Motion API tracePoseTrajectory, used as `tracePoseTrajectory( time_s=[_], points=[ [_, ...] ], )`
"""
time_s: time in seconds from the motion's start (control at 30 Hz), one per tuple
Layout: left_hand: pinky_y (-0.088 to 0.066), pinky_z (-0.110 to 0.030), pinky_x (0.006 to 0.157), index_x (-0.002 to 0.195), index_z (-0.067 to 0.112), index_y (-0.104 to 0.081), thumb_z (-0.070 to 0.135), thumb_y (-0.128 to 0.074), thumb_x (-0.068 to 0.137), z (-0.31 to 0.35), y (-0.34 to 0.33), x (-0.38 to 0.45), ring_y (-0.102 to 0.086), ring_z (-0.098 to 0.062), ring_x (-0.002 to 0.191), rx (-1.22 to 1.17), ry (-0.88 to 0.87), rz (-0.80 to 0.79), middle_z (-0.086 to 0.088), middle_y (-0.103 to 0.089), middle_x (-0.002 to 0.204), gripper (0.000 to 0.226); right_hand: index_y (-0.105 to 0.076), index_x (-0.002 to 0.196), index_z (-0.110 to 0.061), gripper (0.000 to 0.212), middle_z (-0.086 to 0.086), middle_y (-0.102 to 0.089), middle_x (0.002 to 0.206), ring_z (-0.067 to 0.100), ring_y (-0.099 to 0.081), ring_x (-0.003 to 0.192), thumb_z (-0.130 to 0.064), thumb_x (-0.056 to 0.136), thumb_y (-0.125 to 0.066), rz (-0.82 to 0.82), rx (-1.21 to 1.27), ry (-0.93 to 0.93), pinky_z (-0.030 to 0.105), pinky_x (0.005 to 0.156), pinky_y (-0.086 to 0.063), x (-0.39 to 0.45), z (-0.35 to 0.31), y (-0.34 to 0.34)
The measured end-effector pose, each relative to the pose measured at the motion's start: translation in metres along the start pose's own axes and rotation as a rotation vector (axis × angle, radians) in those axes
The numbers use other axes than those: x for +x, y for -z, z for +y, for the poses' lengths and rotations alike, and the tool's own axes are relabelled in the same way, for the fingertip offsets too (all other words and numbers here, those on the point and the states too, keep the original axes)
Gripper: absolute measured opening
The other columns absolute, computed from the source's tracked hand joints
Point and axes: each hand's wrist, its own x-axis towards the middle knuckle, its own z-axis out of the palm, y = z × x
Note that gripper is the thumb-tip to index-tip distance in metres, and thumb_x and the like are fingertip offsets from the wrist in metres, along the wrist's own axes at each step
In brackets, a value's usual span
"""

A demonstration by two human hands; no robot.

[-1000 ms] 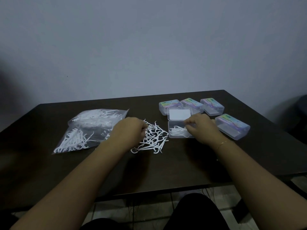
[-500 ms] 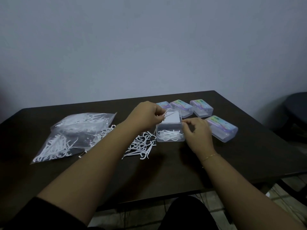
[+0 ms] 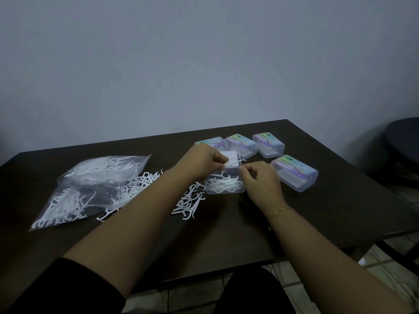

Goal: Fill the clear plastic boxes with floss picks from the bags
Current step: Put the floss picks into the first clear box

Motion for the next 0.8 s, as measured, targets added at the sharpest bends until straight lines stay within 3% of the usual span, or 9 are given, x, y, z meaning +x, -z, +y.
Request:
tracePoseTrajectory(
  time_s=[0.07, 0.2, 0.33, 0.43, 0.67, 0.73, 0.8],
  points=[
    [-0.037, -0.015, 0.086, 0.118, 0.019, -0.068, 0.02, -0.065, 0.089, -0.004, -0.001, 0.001, -0.058, -0.01, 0.11, 0.024, 0.002, -0.007, 0.004, -0.066, 0.122, 0.029, -0.069, 0.102, -0.017, 0.021, -0.008, -0.054, 0.092, 0.014, -0.052, 0.098, -0.027, 0.094, -0.053, 0.006, -0.004, -0.009, 0.044, 0.095, -0.047, 0.001, 0.001, -0.001],
    [-0.039, -0.019, 0.086, 0.126, 0.023, -0.062, 0.023, -0.067, 0.088, -0.013, 0.0, -0.002, -0.058, -0.014, 0.109, 0.023, 0.048, -0.046, -0.002, -0.063, 0.126, 0.039, -0.07, 0.102, -0.017, 0.021, -0.004, -0.059, 0.097, 0.015, -0.052, 0.098, -0.028, 0.094, -0.053, 0.008, 0.005, -0.019, 0.044, 0.095, -0.047, 0.001, 0.001, -0.002],
    [-0.044, -0.032, 0.092, 0.131, 0.024, -0.057, 0.035, -0.061, 0.09, -0.028, -0.011, -0.018, -0.057, -0.018, 0.109, 0.036, 0.072, 0.125, -0.002, -0.062, 0.125, 0.042, -0.068, 0.108, -0.019, 0.023, 0.0, -0.062, 0.11, 0.015, -0.052, 0.104, -0.03, 0.093, -0.054, 0.003, 0.0, -0.021, 0.044, 0.096, -0.047, 0.001, 0.002, -0.004],
    [-0.039, -0.037, 0.092, 0.115, 0.025, -0.068, 0.039, -0.05, 0.094, -0.037, -0.028, -0.035, -0.057, -0.02, 0.109, 0.196, 0.125, 0.281, 0.002, -0.066, 0.117, 0.031, -0.066, 0.114, -0.021, 0.027, 0.0, -0.061, 0.118, 0.016, -0.05, 0.11, -0.034, 0.093, -0.054, -0.038, -0.05, -0.011, 0.045, 0.1, -0.044, 0.001, 0.002, -0.005],
    [-0.03, -0.037, 0.093, 0.119, 0.031, -0.066, 0.04, -0.036, 0.096, -0.041, -0.048, -0.043, -0.048, -0.014, 0.119, 0.163, 0.1, 0.265, 0.008, -0.059, 0.128, 0.038, -0.068, 0.108, -0.024, 0.028, -0.003, -0.058, 0.119, 0.014, -0.048, 0.109, -0.041, 0.092, -0.052, -0.109, -0.153, 0.016, 0.044, 0.1, -0.04, 0.0, 0.001, -0.004],
    [-0.026, -0.039, 0.092, 0.125, 0.035, -0.058, 0.052, -0.042, 0.091, -0.042, -0.047, -0.043, -0.047, -0.015, 0.122, 0.124, 0.117, 0.266, 0.009, -0.06, 0.126, 0.041, -0.068, 0.106, -0.023, 0.027, -0.003, -0.058, 0.119, 0.013, -0.048, 0.109, -0.04, 0.092, -0.052, -0.113, -0.155, 0.016, 0.042, 0.1, -0.039, 0.0, 0.001, -0.004],
    [-0.021, -0.041, 0.099, 0.142, 0.034, -0.036, 0.063, -0.053, 0.082, -0.042, -0.046, -0.043, -0.038, -0.016, 0.132, 0.066, 0.15, 0.194, 0.012, -0.055, 0.134, 0.068, -0.068, 0.105, -0.022, 0.026, -0.003, -0.058, 0.119, 0.013, -0.048, 0.109, -0.038, 0.092, -0.053, -0.118, -0.156, 0.023, 0.04, 0.1, -0.036, -0.001, 0.001, -0.002]
  ],
)
